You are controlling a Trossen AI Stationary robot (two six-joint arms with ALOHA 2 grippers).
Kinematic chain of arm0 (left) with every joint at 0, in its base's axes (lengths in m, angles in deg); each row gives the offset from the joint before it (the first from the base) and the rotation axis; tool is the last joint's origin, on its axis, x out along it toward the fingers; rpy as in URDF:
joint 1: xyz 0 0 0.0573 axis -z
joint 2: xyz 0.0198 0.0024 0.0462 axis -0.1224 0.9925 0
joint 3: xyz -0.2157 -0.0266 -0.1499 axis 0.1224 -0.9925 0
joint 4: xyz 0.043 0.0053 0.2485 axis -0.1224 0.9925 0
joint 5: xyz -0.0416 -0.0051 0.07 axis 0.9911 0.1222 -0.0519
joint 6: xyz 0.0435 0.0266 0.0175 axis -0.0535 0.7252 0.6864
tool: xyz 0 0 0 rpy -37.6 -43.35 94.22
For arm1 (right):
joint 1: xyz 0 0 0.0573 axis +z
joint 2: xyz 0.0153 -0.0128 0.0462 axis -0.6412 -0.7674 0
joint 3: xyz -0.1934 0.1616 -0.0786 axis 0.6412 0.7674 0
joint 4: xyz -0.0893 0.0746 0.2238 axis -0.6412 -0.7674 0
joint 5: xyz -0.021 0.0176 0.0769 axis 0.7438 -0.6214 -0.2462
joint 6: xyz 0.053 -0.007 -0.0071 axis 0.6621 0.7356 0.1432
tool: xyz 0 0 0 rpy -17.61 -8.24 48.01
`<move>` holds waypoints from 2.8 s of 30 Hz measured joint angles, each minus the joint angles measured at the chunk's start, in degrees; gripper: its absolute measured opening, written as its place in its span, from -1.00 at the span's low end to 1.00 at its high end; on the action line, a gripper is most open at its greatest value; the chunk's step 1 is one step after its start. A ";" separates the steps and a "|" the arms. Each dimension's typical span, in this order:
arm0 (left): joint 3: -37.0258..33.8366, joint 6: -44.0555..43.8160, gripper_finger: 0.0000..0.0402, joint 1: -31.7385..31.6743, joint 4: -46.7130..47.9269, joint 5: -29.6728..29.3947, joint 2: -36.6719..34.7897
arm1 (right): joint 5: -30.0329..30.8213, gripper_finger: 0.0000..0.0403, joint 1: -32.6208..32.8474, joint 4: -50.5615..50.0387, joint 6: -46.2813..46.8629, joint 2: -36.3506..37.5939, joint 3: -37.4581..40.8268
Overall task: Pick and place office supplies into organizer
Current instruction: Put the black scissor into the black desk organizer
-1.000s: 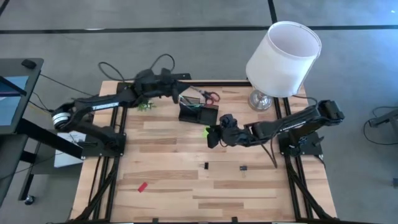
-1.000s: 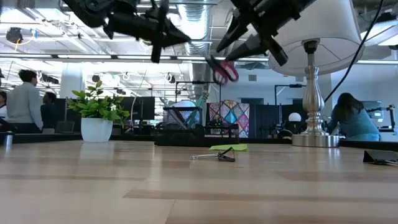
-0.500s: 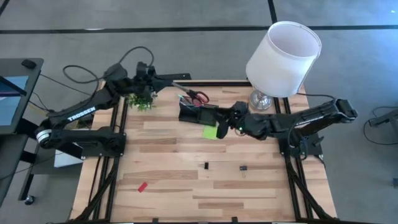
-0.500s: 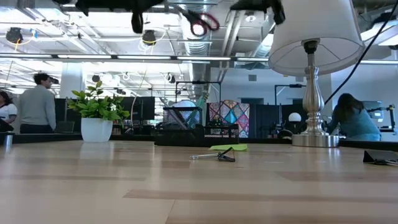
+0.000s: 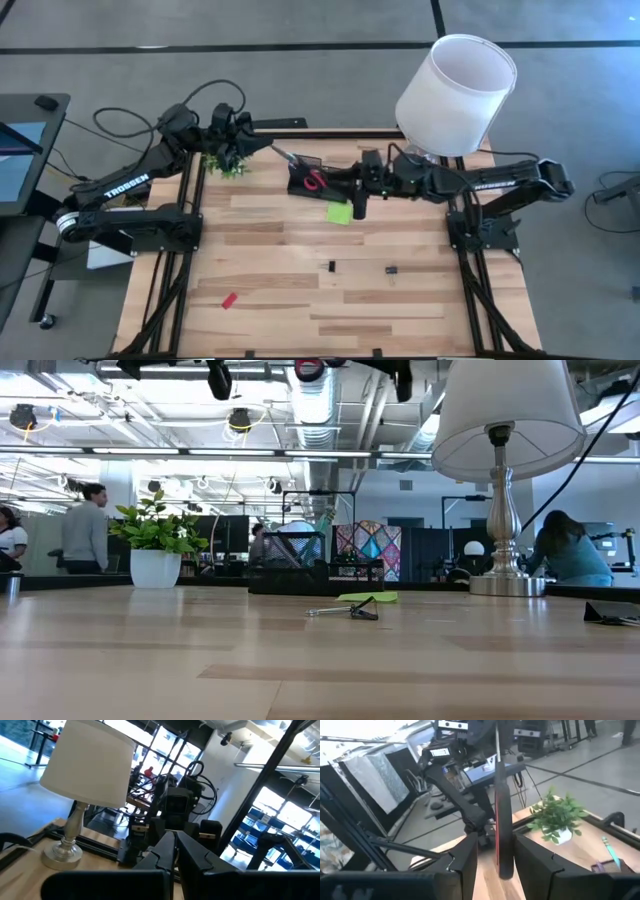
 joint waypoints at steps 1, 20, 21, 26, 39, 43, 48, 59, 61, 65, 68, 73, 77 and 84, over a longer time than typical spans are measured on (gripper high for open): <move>0.00 -0.03 -1.00 -0.01 0.00 0.00 0.00 | -0.12 -0.41 -0.14 0.70 0.02 -0.26 0.01; 0.00 -0.87 -1.00 -0.02 -2.63 -1.50 0.02 | -0.29 -0.41 -2.32 1.64 2.56 -4.22 0.05; 0.00 -0.87 -1.00 -0.02 -2.39 -1.54 0.02 | -0.16 -0.41 -2.32 1.78 2.54 -4.35 0.19; 0.00 -0.52 -1.00 0.48 -2.07 -2.01 0.04 | 0.98 -0.41 -2.64 5.95 2.24 -5.55 0.10; 0.08 0.87 -1.00 0.55 4.10 -3.66 -0.08 | 3.90 -0.88 -2.47 7.55 -1.15 -5.96 0.11; 0.09 3.39 -0.99 0.55 6.23 -3.87 -0.08 | 4.26 -0.87 -2.10 6.34 1.44 -5.96 0.11; 0.04 5.59 -0.93 0.66 8.37 -3.50 0.02 | 6.14 -0.87 -0.25 2.65 4.34 -5.83 -0.02; -0.09 9.80 -0.67 -1.28 13.62 -7.44 0.05 | 17.50 -0.87 5.09 -4.28 7.20 -4.31 0.00; -0.09 9.73 -0.62 -2.10 13.73 -7.46 -0.38 | 20.51 -0.87 6.38 -7.96 9.02 -3.05 0.00; -0.04 9.75 -0.52 -4.18 13.62 -7.55 -2.13 | 24.39 -0.87 8.98 -14.43 14.48 -0.63 0.00; -0.04 9.73 -0.48 -5.54 13.64 -7.94 -3.19 | 23.87 -0.87 10.14 -19.57 20.56 1.19 -0.02; -0.02 9.65 -0.47 -6.60 13.69 -7.94 -3.74 | 19.58 -0.87 9.92 -31.07 30.75 3.34 -0.06; -0.02 9.49 -0.46 -6.60 13.70 -7.92 -3.74 | 15.12 -0.87 7.89 -43.38 33.91 3.57 -5.21; -0.02 9.49 -0.46 -6.59 13.68 -9.42 -3.74 | 4.91 -0.87 0.81 -64.16 29.07 -1.56 -24.85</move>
